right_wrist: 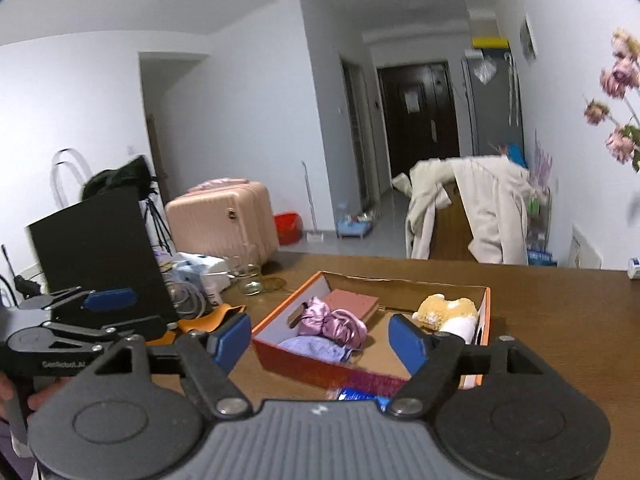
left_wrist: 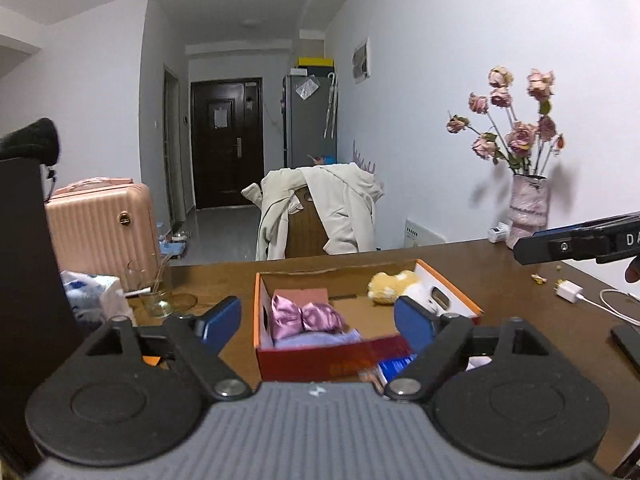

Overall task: Organize soft objects
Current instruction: 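Withdraw both grippers and move them to the clear bag and white triangle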

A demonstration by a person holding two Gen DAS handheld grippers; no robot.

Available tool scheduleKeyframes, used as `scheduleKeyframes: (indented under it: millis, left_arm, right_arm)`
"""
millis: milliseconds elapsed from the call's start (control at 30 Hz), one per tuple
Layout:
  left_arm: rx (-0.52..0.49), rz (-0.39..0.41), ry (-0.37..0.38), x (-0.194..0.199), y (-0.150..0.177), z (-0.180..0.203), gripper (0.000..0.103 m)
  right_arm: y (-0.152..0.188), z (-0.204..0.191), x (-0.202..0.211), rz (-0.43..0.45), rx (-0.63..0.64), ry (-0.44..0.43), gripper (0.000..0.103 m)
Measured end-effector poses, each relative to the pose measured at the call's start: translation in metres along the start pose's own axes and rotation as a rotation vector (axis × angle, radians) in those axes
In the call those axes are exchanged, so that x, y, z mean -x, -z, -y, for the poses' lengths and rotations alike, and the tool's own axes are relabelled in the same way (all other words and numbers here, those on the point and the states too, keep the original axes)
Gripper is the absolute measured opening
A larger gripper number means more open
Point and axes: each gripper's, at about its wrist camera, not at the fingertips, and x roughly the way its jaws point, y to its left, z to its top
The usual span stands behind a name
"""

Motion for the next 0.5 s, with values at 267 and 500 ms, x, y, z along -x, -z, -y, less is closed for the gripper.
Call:
scheduleKeyframes:
  millis: [267,500]
  left_arm:
    - [0.106,0.002,-0.012,0.062,0.054,0.025,0.096]
    - [0.076,-0.063,-0.020,0.080,0.095,0.057,0.097]
  right_arm:
    - [0.078,-0.030,0.068,0.096,0.040,0.029,0.083]
    - [0.142,-0.029,0.093,0.077,-0.004,0.095,0.084]
